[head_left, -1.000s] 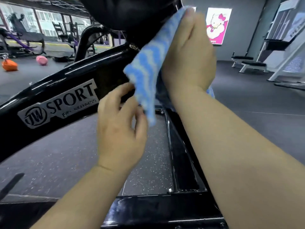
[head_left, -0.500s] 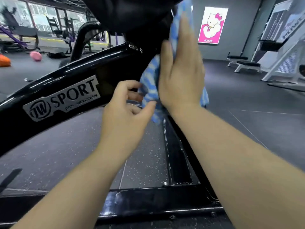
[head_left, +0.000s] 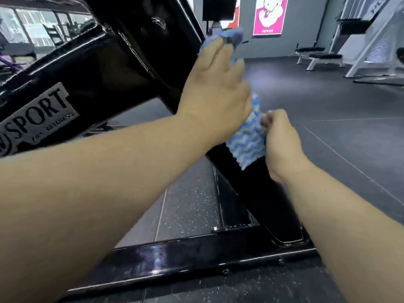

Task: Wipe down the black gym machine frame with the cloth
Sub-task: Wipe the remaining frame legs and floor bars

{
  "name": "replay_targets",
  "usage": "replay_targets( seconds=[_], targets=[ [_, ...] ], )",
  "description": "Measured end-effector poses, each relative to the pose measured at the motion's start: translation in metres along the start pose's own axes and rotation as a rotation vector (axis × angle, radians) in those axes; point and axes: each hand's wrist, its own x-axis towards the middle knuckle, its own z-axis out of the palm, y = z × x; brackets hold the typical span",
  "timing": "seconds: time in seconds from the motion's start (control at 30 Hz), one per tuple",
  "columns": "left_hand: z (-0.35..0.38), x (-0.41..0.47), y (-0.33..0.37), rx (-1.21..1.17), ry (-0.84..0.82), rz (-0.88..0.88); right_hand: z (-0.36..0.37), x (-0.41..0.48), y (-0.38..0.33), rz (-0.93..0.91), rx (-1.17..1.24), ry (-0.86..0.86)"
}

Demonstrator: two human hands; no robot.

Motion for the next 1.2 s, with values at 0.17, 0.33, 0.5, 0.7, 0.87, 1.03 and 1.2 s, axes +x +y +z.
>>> replay_targets(
  seconds=[0.17, 0.33, 0.5, 0.7, 0.87, 1.03, 1.2],
  targets=[
    [0.008, 0.003, 0.048, 0.195, -0.443, 0.178, -0.021, -0.006, 0.033, 0.127, 0.164, 0.229],
    [0.008, 0.009, 0.053, 0.253, -0.513, 0.437, -0.026, -0.004, 0.038, 0.047, 0.126, 0.185],
    [-0.021, 0.022, -0.020, 0.355, -0.378, 0.337, -0.007, -0.002, 0.019, -0.022, 0.216, 0.122],
    [0.030, 0.003, 0.096, 0.302, -0.629, 0.344, -0.039, 0.004, 0.044, 0.182, 0.281, 0.289],
    [0.054, -0.019, 0.159, 0.178, -0.761, 0.450, -0.069, 0.006, 0.071, 0.198, 0.212, 0.305],
    [0.021, -0.013, 0.058, 0.197, -0.396, 0.347, -0.062, 0.009, 0.066, 0.194, 0.195, 0.293],
    [-0.037, -0.030, -0.031, 0.234, -0.307, 0.373, 0.008, -0.018, 0.022, -0.322, -0.156, -0.076]
  ],
)
